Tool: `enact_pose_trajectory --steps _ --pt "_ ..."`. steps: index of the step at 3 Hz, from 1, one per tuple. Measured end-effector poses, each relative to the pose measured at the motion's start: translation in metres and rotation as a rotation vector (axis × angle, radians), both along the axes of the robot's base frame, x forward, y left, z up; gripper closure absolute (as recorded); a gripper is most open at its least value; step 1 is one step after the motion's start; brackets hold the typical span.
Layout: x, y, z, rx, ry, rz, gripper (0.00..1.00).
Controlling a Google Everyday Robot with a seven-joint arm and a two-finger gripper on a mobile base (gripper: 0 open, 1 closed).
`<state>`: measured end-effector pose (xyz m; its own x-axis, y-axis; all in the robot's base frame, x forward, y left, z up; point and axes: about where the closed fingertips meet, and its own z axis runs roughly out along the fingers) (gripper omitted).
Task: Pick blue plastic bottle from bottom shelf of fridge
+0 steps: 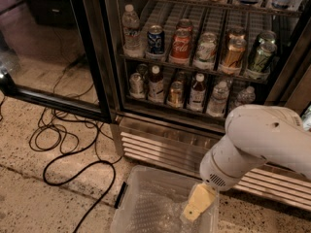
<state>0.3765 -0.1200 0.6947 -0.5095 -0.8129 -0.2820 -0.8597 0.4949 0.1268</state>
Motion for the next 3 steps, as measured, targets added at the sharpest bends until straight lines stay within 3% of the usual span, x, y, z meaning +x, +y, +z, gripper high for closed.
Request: enact_pose_trajectory --steps 1,2,3 --pt "0.0 0.0 -0.005 0.005 0.014 -0.006 0.0" --pt "0.003 0.011 -0.021 0.056 0.002 -0.015 0.0" --pt "0.014 0.021 -0.06 0.203 0.002 -0.128 0.0"
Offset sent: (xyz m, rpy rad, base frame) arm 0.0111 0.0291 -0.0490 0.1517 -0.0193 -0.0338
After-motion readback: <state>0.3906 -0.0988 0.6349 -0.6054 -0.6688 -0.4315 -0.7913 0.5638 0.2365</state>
